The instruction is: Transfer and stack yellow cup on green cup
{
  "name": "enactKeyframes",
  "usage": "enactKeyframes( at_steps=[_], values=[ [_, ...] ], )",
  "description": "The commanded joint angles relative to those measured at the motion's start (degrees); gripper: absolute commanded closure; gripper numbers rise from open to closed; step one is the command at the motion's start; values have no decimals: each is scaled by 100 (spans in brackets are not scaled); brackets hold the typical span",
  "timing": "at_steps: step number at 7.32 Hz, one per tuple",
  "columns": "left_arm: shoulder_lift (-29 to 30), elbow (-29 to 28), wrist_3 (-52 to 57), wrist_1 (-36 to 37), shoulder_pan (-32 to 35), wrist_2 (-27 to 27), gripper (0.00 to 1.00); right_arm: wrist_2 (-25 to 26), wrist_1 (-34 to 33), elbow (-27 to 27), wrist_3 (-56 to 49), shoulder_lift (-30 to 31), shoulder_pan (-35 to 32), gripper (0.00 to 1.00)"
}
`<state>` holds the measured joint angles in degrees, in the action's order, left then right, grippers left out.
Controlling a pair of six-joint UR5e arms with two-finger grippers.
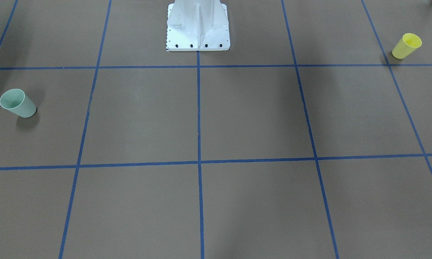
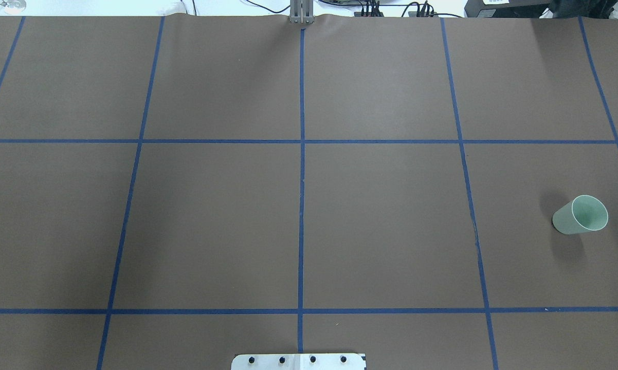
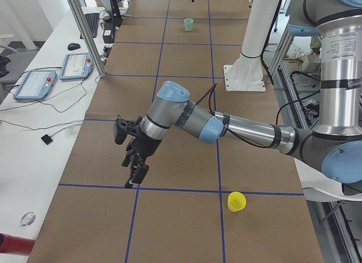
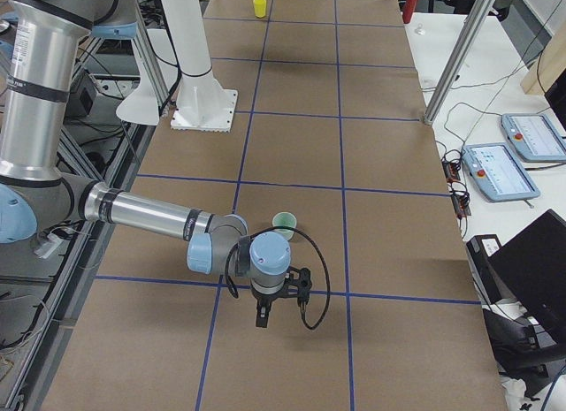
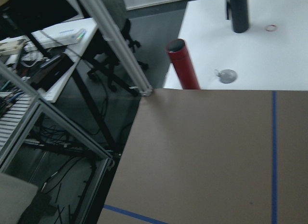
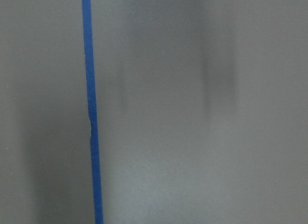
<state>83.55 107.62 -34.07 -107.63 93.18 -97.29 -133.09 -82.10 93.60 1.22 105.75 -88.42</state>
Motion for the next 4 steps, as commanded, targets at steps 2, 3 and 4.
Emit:
enactKeyframes(
  at_steps=[2,3,4],
  values=[
    [-216,13,-2063,310,-317,1420,0,-7,10,-8,10,25,0,0],
    [-190,-4,-2695,756,-701,2059,0,-7,131,-17,10,16,0,0],
    [-172,-4,-3259,1187,-957,2361,0,-7,159,-25,10,25,0,0]
  ],
)
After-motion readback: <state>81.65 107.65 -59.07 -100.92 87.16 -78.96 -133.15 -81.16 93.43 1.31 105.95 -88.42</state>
